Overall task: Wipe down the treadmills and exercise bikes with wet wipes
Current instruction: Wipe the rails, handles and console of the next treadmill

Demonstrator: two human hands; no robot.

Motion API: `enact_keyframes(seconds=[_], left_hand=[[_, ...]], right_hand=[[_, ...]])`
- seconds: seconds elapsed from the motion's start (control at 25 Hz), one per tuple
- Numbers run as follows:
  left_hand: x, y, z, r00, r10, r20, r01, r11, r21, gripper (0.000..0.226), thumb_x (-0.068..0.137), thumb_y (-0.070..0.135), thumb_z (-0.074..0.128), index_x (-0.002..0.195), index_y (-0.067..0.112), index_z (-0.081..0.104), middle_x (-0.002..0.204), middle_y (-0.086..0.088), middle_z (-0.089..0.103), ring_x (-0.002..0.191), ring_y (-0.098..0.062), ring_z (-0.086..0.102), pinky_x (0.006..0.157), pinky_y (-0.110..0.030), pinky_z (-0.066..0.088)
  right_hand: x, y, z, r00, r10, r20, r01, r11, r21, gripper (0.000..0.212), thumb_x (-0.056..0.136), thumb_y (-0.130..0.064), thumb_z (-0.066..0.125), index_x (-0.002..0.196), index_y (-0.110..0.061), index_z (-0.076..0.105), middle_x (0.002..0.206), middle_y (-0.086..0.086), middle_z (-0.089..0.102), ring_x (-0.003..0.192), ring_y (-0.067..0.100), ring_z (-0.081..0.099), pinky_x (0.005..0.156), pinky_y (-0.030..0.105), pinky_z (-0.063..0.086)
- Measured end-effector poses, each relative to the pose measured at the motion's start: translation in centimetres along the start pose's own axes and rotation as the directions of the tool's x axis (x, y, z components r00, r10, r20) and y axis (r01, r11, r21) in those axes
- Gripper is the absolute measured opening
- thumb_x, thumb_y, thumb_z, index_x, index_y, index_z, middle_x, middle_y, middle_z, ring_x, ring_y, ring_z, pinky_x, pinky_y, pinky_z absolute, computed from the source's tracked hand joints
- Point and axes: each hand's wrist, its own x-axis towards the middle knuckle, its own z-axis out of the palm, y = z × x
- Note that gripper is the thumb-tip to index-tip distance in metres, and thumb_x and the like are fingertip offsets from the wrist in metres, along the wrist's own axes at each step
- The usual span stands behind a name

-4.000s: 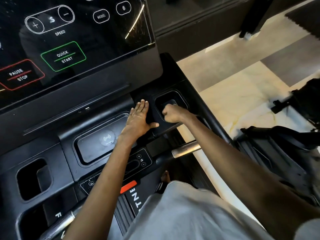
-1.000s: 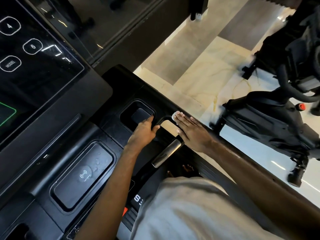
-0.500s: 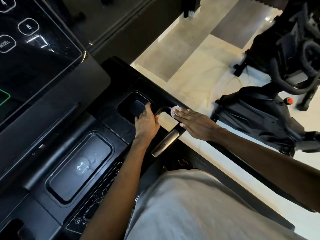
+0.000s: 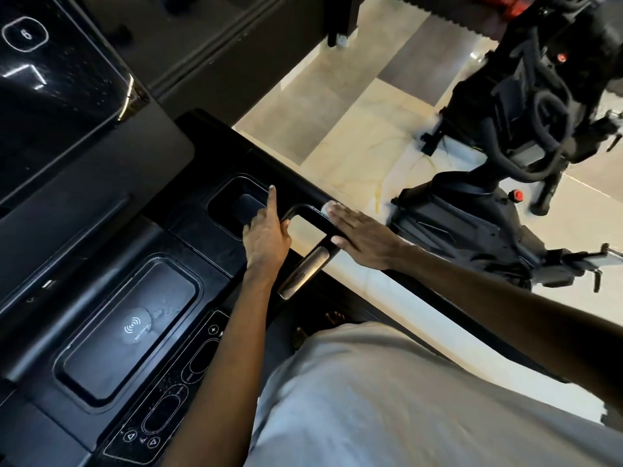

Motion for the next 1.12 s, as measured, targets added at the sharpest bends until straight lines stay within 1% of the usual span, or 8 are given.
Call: enact_keyframes(seconds=[0.12,0.24,0.44,0.68,0.8,0.88,0.96,1.12], left_hand=[[0.5,0.6,0.4,1.000,0.024,0.018,-0.024,1.000,-0.018,0.070,0.100,0.019,0.059,0.160,0.026,0.023,0.155,-0.015,0.034,0.134,-0.028,0.044,0.113,-0.047,0.039],[1.1,1.3,0.9,0.991,0.130,0.044,-0.134,0.985,0.106,0.062,0.102,0.021,0.054,0.158,0.026,0.027,0.166,-0.014,0.013,0.149,-0.032,0.023,0.122,-0.049,0.025],[1.6,1.2,1.2,0.987,0.147,0.070,-0.159,0.968,0.195,0.056,0.106,0.035,0.045,0.159,0.031,0.025,0.168,-0.008,0.014,0.154,-0.028,0.009,0.122,-0.050,0.020],[1.4,1.6,1.2,0.990,0.130,0.060,-0.139,0.972,0.191,0.062,0.103,0.031,0.050,0.159,0.030,0.024,0.168,-0.007,0.014,0.155,-0.028,0.008,0.121,-0.049,0.024],[1.3,2.4,1.3,0.988,0.111,0.111,-0.127,0.981,0.146,0.065,0.103,0.029,0.051,0.160,0.025,0.021,0.168,-0.011,0.009,0.155,-0.030,0.003,0.124,-0.049,0.016],[0.2,3.6,1.7,0.987,0.109,0.120,-0.117,0.991,0.064,0.061,0.103,0.028,0.051,0.158,0.018,0.028,0.167,-0.015,0.013,0.155,-0.031,0.007,0.125,-0.047,0.015],[-1.6,4.7,2.4,0.984,0.160,0.080,-0.162,0.986,0.027,0.053,0.101,0.028,0.054,0.150,0.013,0.042,0.159,-0.017,0.031,0.147,-0.033,0.027,0.119,-0.045,0.029],[-4.5,5.1,3.3,0.961,0.132,0.245,-0.137,0.991,0.002,0.051,0.102,0.038,0.051,0.144,0.012,0.042,0.136,-0.015,0.051,0.122,-0.034,0.053,0.095,-0.048,0.048]], right_hand=[[0.8,0.1,-0.1,0.966,0.250,0.061,-0.257,0.949,0.182,0.081,0.097,-0.068,0.001,0.161,-0.018,0.009,0.168,-0.001,0.011,0.155,0.011,0.005,0.125,0.047,0.015],[3.0,-1.0,-2.1,0.910,0.385,0.154,-0.414,0.836,0.361,0.069,0.104,-0.059,0.012,0.161,-0.019,0.014,0.168,0.001,0.014,0.154,0.015,0.010,0.125,0.043,0.010],[-1.4,-0.6,-0.6,0.907,0.418,0.047,-0.401,0.827,0.394,0.054,0.109,-0.036,0.028,0.157,-0.013,0.029,0.164,0.004,0.026,0.152,0.019,0.021,0.124,0.034,0.016],[-0.9,-0.9,0.4,0.961,0.268,-0.068,-0.226,0.903,0.365,0.051,0.108,-0.022,0.034,0.158,-0.015,0.029,0.164,-0.003,0.026,0.152,0.008,0.019,0.123,0.024,0.012],[-3.7,-0.6,1.4,0.949,0.288,-0.129,-0.243,0.928,0.281,0.055,0.106,-0.030,0.030,0.158,-0.015,0.026,0.164,0.001,0.026,0.152,0.012,0.021,0.125,0.035,0.018],[-5.8,0.1,2.2,0.903,0.425,-0.070,-0.397,0.885,0.245,0.055,0.108,-0.031,0.028,0.160,-0.018,0.018,0.166,0.000,0.020,0.153,0.013,0.017,0.126,0.039,0.012],[-5.3,0.1,1.6,0.848,0.530,-0.012,-0.507,0.817,0.273,0.053,0.110,-0.031,0.027,0.160,-0.017,0.018,0.167,0.001,0.019,0.154,0.015,0.015,0.125,0.039,0.010],[-2.4,-0.4,1.0,0.890,0.454,-0.043,-0.406,0.832,0.377,0.053,0.109,-0.031,0.031,0.160,-0.020,0.020,0.166,0.002,0.019,0.153,0.017,0.017,0.125,0.039,0.015]])
